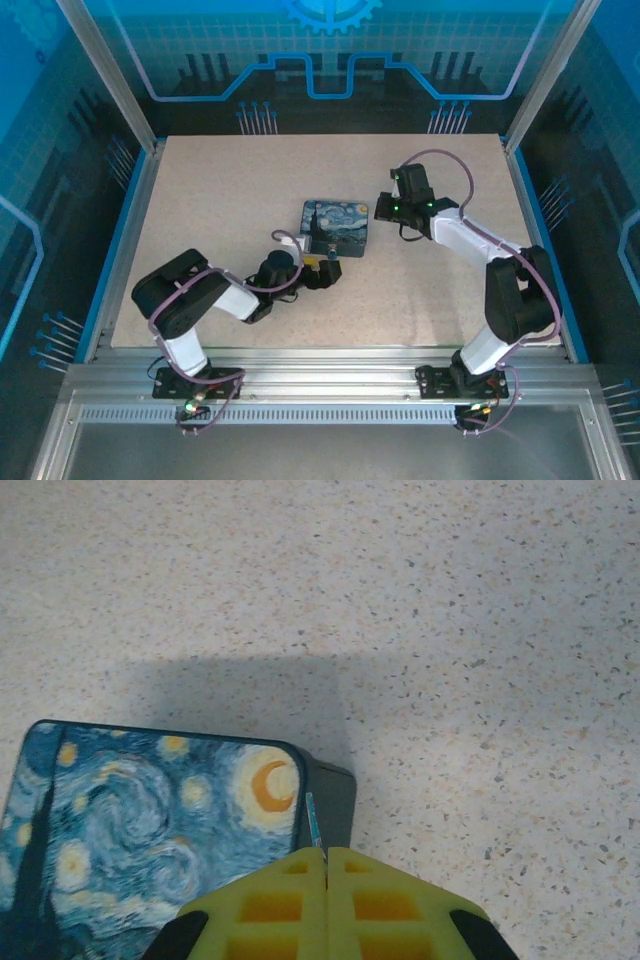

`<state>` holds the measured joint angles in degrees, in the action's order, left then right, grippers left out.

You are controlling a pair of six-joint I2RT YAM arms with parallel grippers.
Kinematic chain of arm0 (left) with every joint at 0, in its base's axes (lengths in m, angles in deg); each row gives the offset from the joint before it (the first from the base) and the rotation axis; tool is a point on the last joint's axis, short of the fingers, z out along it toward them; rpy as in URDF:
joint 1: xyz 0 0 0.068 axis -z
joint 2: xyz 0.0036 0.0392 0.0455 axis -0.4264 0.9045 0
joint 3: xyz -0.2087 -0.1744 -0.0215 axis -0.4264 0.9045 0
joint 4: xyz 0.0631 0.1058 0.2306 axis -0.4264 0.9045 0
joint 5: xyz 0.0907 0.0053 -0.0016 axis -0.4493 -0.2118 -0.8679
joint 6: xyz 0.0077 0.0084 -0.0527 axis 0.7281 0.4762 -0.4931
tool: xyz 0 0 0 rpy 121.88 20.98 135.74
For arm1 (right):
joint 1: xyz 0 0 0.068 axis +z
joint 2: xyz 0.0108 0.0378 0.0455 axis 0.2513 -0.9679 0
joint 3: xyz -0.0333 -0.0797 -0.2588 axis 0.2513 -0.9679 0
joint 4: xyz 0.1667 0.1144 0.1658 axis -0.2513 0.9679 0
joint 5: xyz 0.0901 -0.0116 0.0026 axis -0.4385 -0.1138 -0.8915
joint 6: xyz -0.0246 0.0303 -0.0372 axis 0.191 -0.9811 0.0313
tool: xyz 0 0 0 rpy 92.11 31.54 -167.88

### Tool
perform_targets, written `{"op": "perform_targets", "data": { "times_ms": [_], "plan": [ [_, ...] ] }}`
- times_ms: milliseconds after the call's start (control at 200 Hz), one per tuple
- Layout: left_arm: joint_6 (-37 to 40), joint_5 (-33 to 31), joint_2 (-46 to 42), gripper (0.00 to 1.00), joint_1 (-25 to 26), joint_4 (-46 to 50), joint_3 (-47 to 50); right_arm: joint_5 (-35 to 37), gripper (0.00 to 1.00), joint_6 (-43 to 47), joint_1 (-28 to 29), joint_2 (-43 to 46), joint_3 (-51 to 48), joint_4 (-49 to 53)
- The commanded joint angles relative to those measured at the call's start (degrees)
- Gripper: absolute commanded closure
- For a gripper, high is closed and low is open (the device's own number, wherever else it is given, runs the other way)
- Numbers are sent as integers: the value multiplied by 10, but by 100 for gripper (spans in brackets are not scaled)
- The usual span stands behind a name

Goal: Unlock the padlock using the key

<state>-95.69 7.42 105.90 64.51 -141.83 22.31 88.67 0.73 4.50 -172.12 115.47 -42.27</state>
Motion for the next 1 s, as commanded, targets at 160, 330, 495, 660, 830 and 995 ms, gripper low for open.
{"op": "perform_targets", "data": {
  "times_ms": [160, 330, 495, 660, 830, 995],
  "plan": [
    [55, -47, 46, 1, 16, -70, -35, 25, 100, -24, -22, -63, 38, -15],
    [51, -18, 64, 1, 15, -46, -60, 11, 100, -34, -20, -121, 88, 0],
    [57, -8, 87, 1, 15, -47, -74, 0, 100, -45, -5, -159, 120, 7],
    [79, -38, 87, 1, 17, -21, -79, -1, 100, -50, 7, -168, 125, 5],
    [102, -53, 90, 1, 21, 25, -103, -6, 100, -48, 13, -170, 126, 3],
    [99, -5, 98, 1, 23, 26, -122, -14, 100, -45, 19, -181, 132, 5]
  ]
}}
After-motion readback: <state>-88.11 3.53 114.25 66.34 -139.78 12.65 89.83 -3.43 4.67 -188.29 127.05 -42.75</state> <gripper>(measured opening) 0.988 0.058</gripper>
